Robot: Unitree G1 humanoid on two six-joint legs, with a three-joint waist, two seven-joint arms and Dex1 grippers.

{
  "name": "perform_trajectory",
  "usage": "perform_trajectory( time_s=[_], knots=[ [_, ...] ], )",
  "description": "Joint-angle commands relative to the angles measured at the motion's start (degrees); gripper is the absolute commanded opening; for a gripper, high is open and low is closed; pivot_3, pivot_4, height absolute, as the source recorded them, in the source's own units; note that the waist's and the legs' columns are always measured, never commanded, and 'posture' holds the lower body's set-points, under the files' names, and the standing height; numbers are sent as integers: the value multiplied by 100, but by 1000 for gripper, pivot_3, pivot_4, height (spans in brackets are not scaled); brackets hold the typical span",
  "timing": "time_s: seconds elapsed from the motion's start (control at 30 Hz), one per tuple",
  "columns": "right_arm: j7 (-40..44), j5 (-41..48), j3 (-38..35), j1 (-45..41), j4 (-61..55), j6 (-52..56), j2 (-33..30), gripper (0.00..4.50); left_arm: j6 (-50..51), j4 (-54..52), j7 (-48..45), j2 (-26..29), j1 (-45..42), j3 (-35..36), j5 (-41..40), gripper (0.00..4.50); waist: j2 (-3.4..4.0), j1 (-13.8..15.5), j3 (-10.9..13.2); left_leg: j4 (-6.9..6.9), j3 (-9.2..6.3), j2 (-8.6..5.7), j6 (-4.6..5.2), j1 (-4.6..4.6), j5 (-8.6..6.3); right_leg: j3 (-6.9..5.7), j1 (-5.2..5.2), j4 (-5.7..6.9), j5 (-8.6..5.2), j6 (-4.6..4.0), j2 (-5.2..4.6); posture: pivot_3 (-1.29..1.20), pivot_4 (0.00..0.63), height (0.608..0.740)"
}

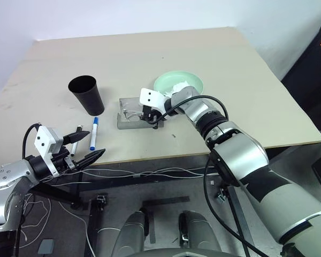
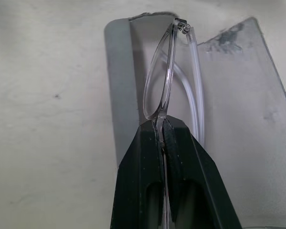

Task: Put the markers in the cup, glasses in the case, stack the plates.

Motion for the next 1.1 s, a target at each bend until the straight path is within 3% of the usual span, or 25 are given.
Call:
perform_trajectory(
  time_s=[0.03, 1.1],
  knots=[
    [164, -43, 11, 44, -85, 92, 111, 17, -138, -83, -21, 15, -72, 133, -60, 4500, 0, -1, 0, 0, 0, 1, 0, 1, 0, 1, 1, 0, 0, 0, 1, 0, 150, 740],
    [1306, 10, -121, -199, -204, 974, 115, 17, -291, 183, -72, -146, -211, 75, -78, 4500, -2, 3, -2, 3, 19, 70, -2, 2, -1, 15, -13, -5, 23, -40, 64, 0, 150, 740]
  ],
)
